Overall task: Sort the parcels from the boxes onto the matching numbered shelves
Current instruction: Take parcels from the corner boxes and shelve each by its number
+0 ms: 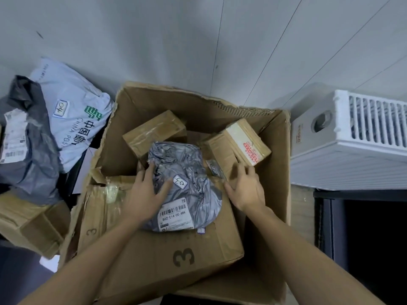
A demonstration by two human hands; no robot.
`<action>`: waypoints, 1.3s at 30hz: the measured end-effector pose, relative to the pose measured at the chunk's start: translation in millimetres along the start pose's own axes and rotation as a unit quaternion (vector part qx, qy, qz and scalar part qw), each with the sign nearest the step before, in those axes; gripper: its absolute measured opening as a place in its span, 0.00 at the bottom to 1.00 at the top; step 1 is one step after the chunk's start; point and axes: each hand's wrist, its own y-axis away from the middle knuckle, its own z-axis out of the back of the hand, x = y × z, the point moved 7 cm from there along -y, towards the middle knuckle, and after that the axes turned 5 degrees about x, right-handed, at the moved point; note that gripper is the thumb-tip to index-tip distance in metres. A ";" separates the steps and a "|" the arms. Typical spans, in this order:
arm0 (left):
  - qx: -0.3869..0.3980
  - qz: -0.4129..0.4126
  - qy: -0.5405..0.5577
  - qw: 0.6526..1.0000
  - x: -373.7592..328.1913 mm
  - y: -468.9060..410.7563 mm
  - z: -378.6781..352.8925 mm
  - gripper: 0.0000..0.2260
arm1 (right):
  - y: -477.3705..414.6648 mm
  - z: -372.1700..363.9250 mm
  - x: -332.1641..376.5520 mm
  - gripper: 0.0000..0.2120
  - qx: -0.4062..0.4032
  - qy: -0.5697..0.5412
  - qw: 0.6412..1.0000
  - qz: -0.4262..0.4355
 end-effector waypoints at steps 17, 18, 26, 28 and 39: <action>-0.067 -0.043 0.037 0.996 16.2 25.5 16.2 0.33 | 27.6 74.0 24.3 0.20 -0.291 -0.035 0.952 0.086; -0.073 -0.043 0.041 0.996 15.4 27.6 19.0 0.33 | 30.7 85.3 26.8 0.21 -0.298 -0.079 0.947 0.088; -0.068 -0.011 0.044 0.997 29.2 41.1 17.5 0.32 | 51.4 13.3 0.8 0.20 0.005 -0.177 0.984 -0.006; -0.071 -0.008 0.037 0.997 35.3 40.6 12.4 0.32 | 52.9 -6.3 -8.0 0.17 0.039 -0.228 0.972 -0.030; -0.068 -0.064 0.012 0.996 44.4 36.5 24.2 0.31 | 36.5 17.6 -12.7 0.21 -0.012 -0.260 0.965 0.029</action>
